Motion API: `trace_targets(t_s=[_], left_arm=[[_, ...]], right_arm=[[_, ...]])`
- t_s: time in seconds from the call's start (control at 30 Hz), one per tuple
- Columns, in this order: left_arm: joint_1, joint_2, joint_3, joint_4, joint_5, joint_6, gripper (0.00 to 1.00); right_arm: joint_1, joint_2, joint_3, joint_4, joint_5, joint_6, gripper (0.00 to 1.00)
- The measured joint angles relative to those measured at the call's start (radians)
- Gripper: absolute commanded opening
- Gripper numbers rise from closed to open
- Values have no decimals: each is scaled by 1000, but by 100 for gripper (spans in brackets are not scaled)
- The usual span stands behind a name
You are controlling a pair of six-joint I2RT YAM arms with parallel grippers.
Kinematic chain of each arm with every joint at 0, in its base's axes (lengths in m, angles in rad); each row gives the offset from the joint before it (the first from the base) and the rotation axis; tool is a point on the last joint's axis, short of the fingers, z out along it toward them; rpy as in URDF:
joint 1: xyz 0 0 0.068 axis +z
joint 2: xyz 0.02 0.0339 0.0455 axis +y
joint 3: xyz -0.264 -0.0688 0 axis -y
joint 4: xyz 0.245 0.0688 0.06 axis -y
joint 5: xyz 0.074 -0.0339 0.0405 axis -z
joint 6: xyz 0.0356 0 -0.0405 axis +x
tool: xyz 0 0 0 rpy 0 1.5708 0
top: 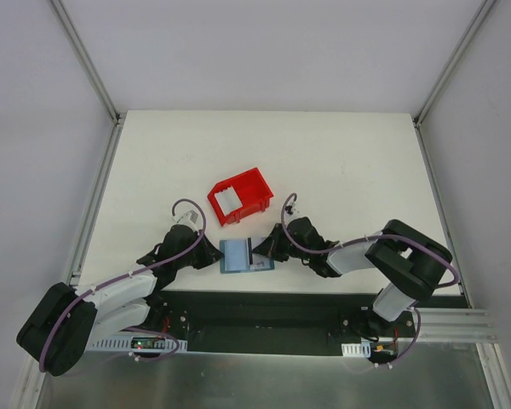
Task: Put the credit cards into the card holder
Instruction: Insert the credit card into the card holder.
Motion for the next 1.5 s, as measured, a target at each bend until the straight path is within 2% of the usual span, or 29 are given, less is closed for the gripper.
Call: trace_targets(t_s=[1.5], left_arm=[[0, 0, -1, 1, 0, 0, 0]], right_arm=[[8, 80, -5, 93, -31, 87, 1]])
